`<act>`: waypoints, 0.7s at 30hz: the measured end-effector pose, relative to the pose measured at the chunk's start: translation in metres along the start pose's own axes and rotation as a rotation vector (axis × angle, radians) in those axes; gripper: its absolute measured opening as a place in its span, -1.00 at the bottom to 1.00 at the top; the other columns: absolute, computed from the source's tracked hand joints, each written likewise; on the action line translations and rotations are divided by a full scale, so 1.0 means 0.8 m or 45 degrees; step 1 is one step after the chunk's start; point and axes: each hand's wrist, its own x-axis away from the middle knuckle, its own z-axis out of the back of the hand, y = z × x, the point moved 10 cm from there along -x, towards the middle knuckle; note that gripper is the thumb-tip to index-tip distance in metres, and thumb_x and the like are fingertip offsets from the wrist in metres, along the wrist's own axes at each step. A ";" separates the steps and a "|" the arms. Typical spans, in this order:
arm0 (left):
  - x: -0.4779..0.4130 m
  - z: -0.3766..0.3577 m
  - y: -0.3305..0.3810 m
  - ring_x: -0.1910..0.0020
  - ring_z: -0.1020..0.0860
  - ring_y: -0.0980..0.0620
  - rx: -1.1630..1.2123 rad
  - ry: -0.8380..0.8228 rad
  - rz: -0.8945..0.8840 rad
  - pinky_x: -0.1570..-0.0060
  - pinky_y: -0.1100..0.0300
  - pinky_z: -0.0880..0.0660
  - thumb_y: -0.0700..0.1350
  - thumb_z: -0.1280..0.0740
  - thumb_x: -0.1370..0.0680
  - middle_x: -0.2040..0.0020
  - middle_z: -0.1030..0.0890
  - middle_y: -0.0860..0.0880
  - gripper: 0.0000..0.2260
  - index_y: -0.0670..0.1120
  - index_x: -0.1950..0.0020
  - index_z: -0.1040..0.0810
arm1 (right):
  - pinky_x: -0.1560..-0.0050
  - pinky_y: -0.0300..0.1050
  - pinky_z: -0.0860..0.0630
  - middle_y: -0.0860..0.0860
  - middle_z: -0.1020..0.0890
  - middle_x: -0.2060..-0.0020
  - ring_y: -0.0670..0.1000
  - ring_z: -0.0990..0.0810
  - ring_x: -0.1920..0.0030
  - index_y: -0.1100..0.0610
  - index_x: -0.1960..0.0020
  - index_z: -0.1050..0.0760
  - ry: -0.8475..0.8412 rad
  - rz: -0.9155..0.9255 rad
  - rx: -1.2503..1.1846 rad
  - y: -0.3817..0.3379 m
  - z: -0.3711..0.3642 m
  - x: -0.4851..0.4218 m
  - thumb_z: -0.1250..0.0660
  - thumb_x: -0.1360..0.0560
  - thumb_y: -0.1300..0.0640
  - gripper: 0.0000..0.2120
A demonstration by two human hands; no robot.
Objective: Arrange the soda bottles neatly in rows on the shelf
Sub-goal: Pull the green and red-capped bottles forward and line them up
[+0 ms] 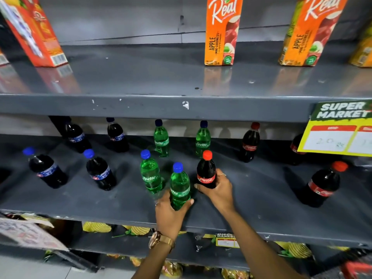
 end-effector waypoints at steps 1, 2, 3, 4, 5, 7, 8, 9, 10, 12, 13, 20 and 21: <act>0.000 -0.009 0.003 0.08 -0.66 0.04 -0.002 -0.029 -0.010 0.06 0.17 -0.57 0.07 -0.58 -0.24 0.08 -0.71 0.01 -0.56 0.00 -0.04 -0.56 | 0.17 -0.35 -0.50 -0.13 -0.67 0.19 -0.23 -0.63 0.17 -0.08 0.10 -0.50 0.065 0.009 0.042 0.002 0.019 0.004 -0.65 -0.12 0.03 -0.55; 0.000 -0.018 0.007 0.10 -0.66 0.05 -0.004 -0.060 -0.016 0.06 0.14 -0.59 0.08 -0.58 -0.24 0.10 -0.71 0.01 -0.57 0.01 -0.03 -0.57 | 0.21 -0.36 -0.48 -0.14 -0.66 0.20 -0.24 -0.61 0.17 -0.08 0.10 -0.49 0.139 0.007 0.087 0.005 0.041 0.010 -0.65 -0.09 -0.04 -0.52; 0.000 -0.027 0.010 0.11 -0.66 0.07 -0.006 -0.089 -0.022 0.07 0.11 -0.61 0.08 -0.58 -0.23 0.10 -0.71 0.02 -0.57 0.02 -0.02 -0.57 | 0.22 -0.32 -0.47 -0.12 -0.65 0.20 -0.22 -0.60 0.17 -0.07 0.09 -0.48 0.219 -0.008 0.122 0.009 0.066 0.015 -0.65 -0.06 -0.11 -0.48; 0.001 -0.038 0.015 0.13 -0.66 0.09 -0.005 -0.118 -0.029 0.08 0.09 -0.62 0.09 -0.58 -0.22 0.11 -0.71 0.03 -0.58 0.03 0.00 -0.57 | 0.22 -0.25 -0.47 -0.08 -0.63 0.20 -0.16 -0.60 0.17 -0.06 0.09 -0.48 0.302 -0.028 0.143 0.015 0.094 0.021 -0.64 -0.02 -0.18 -0.43; 0.000 -0.047 0.019 0.13 -0.66 0.11 0.003 -0.143 -0.038 0.08 0.07 -0.62 0.10 -0.58 -0.22 0.12 -0.71 0.04 -0.58 0.04 0.01 -0.57 | 0.19 -0.19 -0.48 -0.04 -0.62 0.18 -0.10 -0.59 0.17 -0.07 0.09 -0.47 0.380 -0.046 0.151 0.020 0.121 0.025 -0.62 0.02 -0.25 -0.39; -0.002 -0.065 0.026 0.14 -0.66 0.11 0.025 -0.187 -0.050 0.09 0.04 -0.62 0.10 -0.58 -0.21 0.13 -0.71 0.05 -0.59 0.03 0.03 -0.56 | 0.12 -0.09 -0.49 0.02 -0.58 0.14 0.00 -0.57 0.14 -0.08 0.11 -0.43 0.499 -0.090 0.166 0.031 0.170 0.030 -0.56 0.08 -0.35 -0.33; -0.003 -0.074 0.029 0.15 -0.66 0.10 0.026 -0.198 -0.054 0.10 0.02 -0.62 0.10 -0.58 -0.21 0.14 -0.71 0.05 -0.59 0.03 0.05 -0.56 | 0.09 -0.05 -0.50 0.05 -0.58 0.12 0.04 -0.57 0.11 -0.05 0.10 -0.43 0.519 -0.115 0.182 0.035 0.191 0.029 -0.56 0.08 -0.37 -0.31; -0.007 -0.078 0.029 0.16 -0.66 0.09 0.021 -0.195 -0.051 0.11 0.00 -0.62 0.11 -0.59 -0.20 0.15 -0.71 0.04 -0.59 0.02 0.06 -0.56 | 0.07 -0.03 -0.51 0.06 -0.59 0.10 0.06 -0.58 0.09 0.00 0.08 -0.45 0.501 -0.131 0.196 0.036 0.200 0.023 -0.57 0.07 -0.35 -0.29; -0.011 -0.082 0.031 0.16 -0.66 0.08 0.019 -0.192 -0.048 0.11 -0.01 -0.61 0.11 -0.59 -0.19 0.16 -0.71 0.03 -0.59 0.01 0.07 -0.55 | 0.05 -0.01 -0.52 0.07 -0.61 0.09 0.06 -0.59 0.07 0.04 0.06 -0.47 0.472 -0.142 0.212 0.037 0.206 0.016 -0.59 0.05 -0.32 -0.28; -0.016 -0.092 0.033 0.17 -0.66 0.06 0.019 -0.188 -0.043 0.12 -0.01 -0.61 0.10 -0.60 -0.18 0.16 -0.70 0.02 -0.57 -0.01 0.09 -0.55 | 0.06 -0.04 -0.54 0.00 -0.63 0.13 -0.04 -0.61 0.10 0.02 0.09 -0.50 0.449 -0.143 0.225 0.037 0.214 0.006 -0.62 0.02 -0.26 -0.36; -0.019 -0.094 0.035 0.17 -0.66 0.05 0.018 -0.180 -0.044 0.12 0.01 -0.62 0.10 -0.60 -0.17 0.16 -0.70 0.01 -0.58 -0.01 0.10 -0.55 | 0.09 -0.11 -0.53 -0.08 -0.63 0.16 -0.15 -0.60 0.13 -0.07 0.12 -0.49 0.449 -0.129 0.216 0.035 0.214 0.003 -0.61 0.02 -0.25 -0.42; -0.024 -0.096 0.040 0.18 -0.65 -0.03 -0.025 -0.099 -0.051 0.13 0.14 -0.56 0.16 -0.60 -0.14 0.18 -0.69 -0.02 -0.55 0.04 0.16 -0.48 | -0.02 -0.19 -0.50 -0.04 -0.63 -0.01 -0.03 -0.60 -0.01 0.02 -0.10 -0.48 0.430 -0.115 0.196 0.053 0.218 0.010 -0.65 -0.09 -0.09 -0.33; -0.023 -0.096 0.038 0.16 -0.63 -0.09 -0.028 -0.092 -0.032 0.08 0.04 -0.57 0.16 -0.60 -0.13 0.17 -0.69 -0.05 -0.52 -0.02 0.14 -0.49 | 0.02 -0.28 -0.47 -0.05 -0.62 0.01 -0.03 -0.59 -0.01 0.04 -0.11 -0.46 0.411 -0.111 0.190 0.054 0.215 0.011 -0.65 -0.10 -0.07 -0.34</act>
